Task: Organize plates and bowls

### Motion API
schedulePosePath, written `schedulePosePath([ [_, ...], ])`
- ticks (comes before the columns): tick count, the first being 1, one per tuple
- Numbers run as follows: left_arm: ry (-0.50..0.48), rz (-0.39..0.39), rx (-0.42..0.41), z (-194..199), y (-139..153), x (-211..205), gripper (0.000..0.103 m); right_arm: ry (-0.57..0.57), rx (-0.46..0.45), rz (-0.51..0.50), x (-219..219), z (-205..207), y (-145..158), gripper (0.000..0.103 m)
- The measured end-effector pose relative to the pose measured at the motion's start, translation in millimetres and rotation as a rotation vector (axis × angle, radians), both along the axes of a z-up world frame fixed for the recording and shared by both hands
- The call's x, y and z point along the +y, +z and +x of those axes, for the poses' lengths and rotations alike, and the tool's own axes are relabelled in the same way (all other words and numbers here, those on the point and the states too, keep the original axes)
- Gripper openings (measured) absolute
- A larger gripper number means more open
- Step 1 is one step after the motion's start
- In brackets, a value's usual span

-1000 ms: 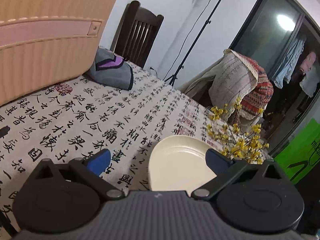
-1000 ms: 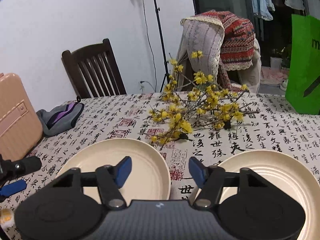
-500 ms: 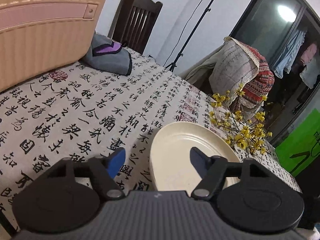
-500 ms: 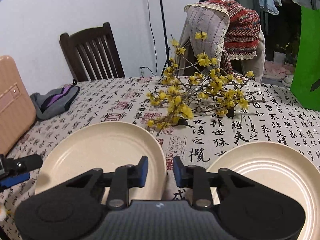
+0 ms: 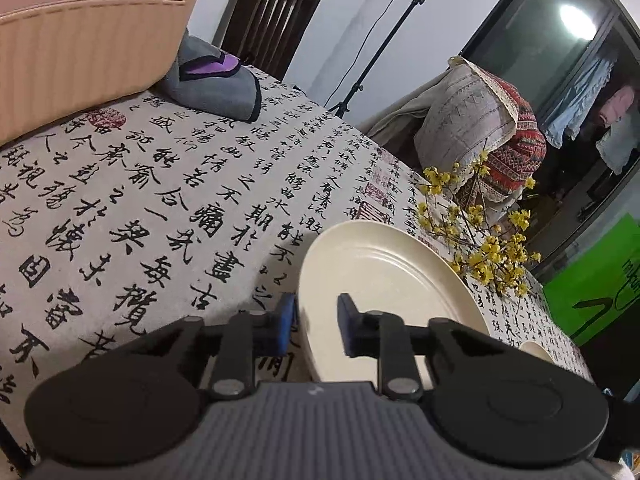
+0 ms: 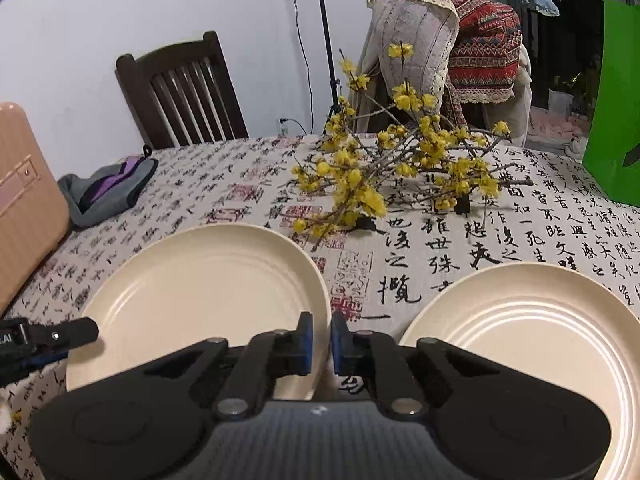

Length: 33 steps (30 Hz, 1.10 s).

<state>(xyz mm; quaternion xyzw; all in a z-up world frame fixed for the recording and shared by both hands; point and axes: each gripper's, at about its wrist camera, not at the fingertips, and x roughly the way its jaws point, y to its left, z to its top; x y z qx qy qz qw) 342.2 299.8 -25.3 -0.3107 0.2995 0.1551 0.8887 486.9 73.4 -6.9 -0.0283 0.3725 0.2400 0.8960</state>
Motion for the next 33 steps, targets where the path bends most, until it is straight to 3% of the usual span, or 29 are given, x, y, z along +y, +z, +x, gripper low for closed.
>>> schedulePosePath([
  [3,0.006,0.023,0.012,2,0,-2,0.017,0.001,0.001,0.007,-2,0,-1,0.008],
  [8,-0.002,-0.019,0.032,4,-6,2,0.016,0.008,-0.001,-0.014,1,-1,1,0.008],
  [33,-0.002,0.069,0.072,2,-1,-3,0.011,0.051,-0.051,-0.052,4,-22,9,0.008],
])
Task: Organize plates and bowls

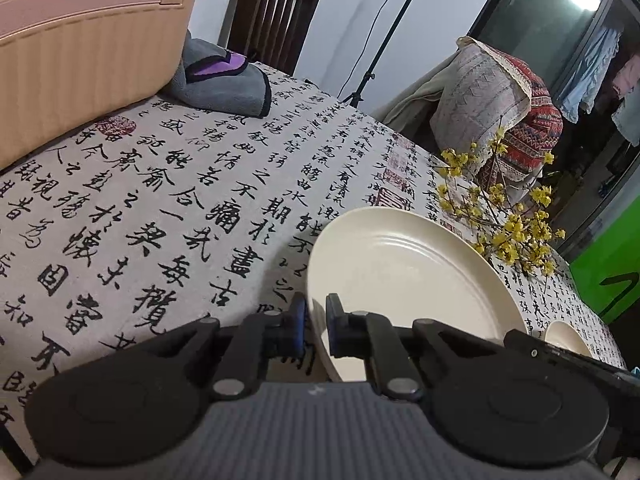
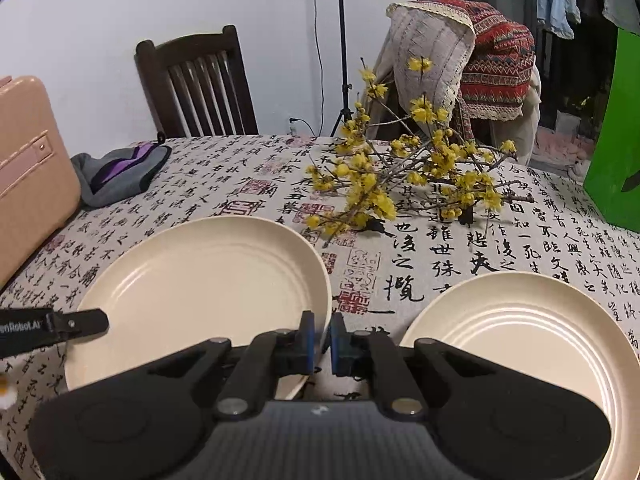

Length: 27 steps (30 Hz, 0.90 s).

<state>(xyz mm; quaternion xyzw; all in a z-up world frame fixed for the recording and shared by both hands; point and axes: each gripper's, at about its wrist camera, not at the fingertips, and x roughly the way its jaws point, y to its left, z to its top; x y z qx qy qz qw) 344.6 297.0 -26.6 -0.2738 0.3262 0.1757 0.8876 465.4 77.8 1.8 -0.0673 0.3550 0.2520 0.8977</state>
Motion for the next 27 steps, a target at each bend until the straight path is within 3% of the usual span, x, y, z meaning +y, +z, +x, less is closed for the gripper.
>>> schedulePosePath([
  [27,-0.004,0.054,-0.050,-16,22,-13,0.011,0.007,-0.093,0.003,-9,-28,18,0.009],
])
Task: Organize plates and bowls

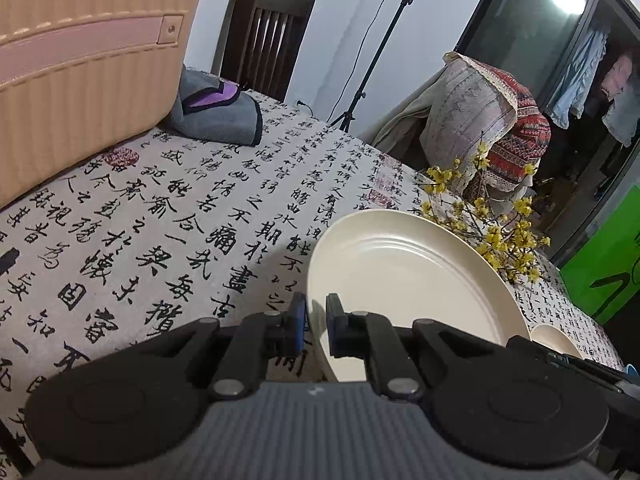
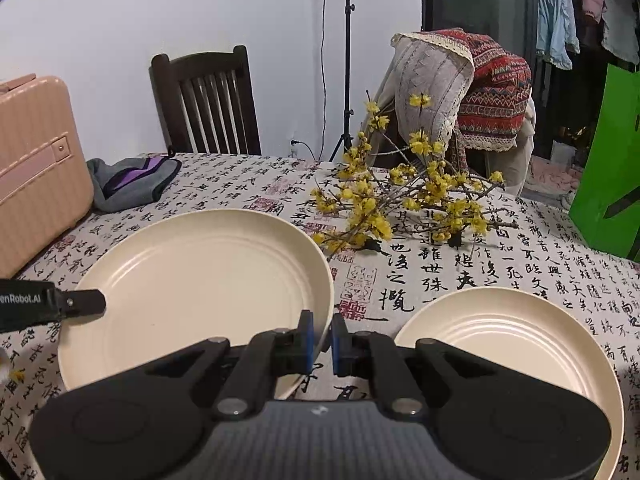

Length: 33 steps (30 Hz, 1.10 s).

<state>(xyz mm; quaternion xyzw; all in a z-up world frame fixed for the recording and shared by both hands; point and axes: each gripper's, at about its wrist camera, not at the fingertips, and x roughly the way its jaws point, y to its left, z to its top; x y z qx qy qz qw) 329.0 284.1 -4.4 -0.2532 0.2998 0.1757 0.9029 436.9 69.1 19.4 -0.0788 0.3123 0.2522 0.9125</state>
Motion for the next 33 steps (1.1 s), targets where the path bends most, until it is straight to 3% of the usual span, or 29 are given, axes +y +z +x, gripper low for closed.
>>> schedulePosePath([
  [8,0.013,0.052,-0.001,-6,10,-12,0.011,-0.012,-0.011,0.022,-4,-9,9,0.008],
  [15,0.016,0.034,-0.002,-14,14,-14,0.011,-0.015,-0.009,0.028,-9,-18,13,0.008],
  [33,0.022,0.082,-0.030,-51,38,-23,0.011,-0.002,-0.035,0.053,-16,-54,29,0.009],
])
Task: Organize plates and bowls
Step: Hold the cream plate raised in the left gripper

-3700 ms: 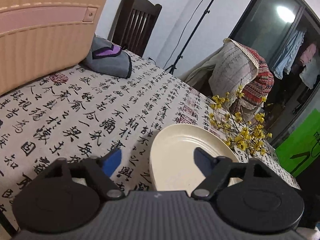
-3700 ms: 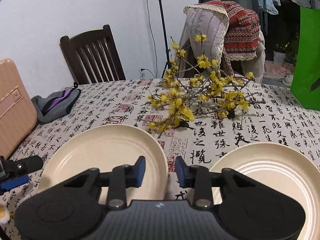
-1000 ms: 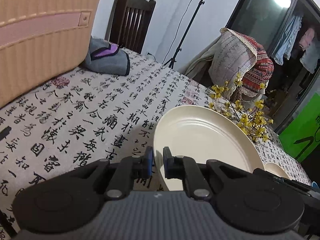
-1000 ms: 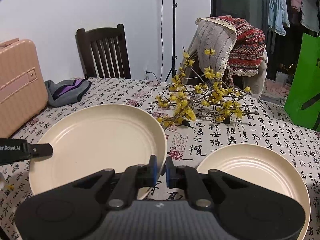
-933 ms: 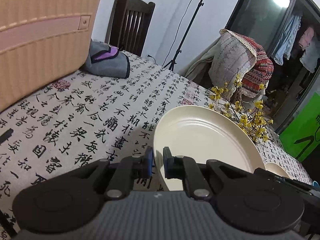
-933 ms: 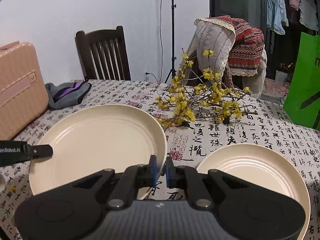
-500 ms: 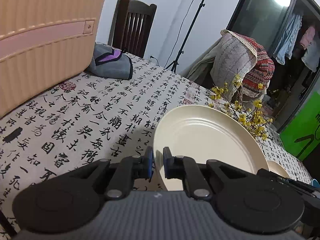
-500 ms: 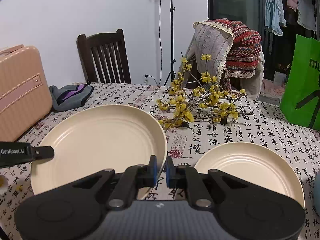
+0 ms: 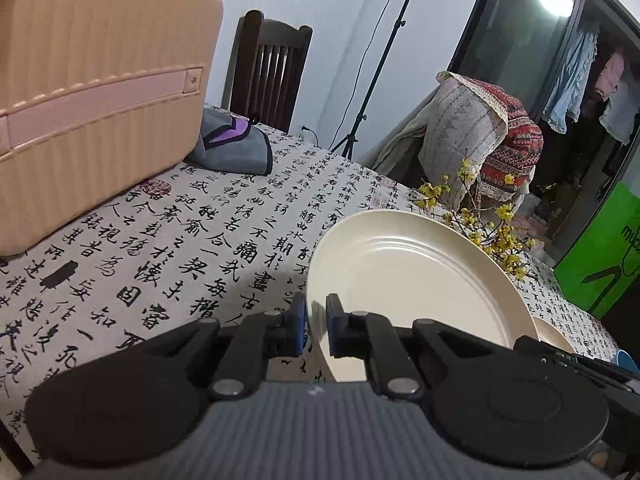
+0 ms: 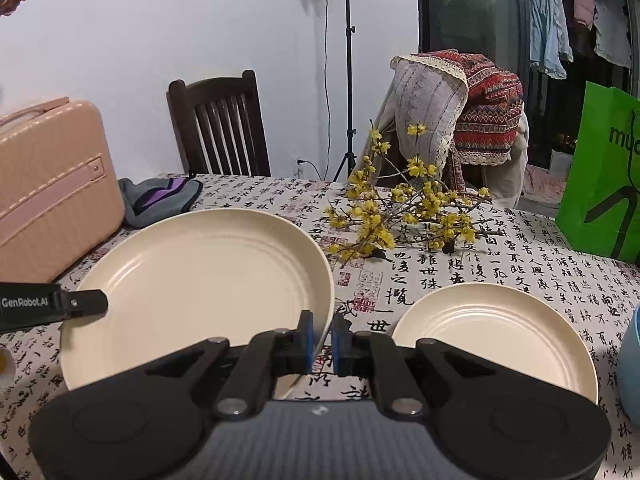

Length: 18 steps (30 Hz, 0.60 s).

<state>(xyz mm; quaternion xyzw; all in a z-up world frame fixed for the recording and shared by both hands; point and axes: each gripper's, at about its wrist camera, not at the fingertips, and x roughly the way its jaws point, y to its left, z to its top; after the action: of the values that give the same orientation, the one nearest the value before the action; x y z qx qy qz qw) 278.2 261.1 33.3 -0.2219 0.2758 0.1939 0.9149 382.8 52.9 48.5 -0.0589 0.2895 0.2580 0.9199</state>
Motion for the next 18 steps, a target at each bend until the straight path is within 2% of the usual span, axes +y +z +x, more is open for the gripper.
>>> schedulePosePath([
  [18,-0.019,0.028,-0.037,-35,16,-11,0.011,-0.008,-0.012,0.036,-13,-30,10,0.009],
])
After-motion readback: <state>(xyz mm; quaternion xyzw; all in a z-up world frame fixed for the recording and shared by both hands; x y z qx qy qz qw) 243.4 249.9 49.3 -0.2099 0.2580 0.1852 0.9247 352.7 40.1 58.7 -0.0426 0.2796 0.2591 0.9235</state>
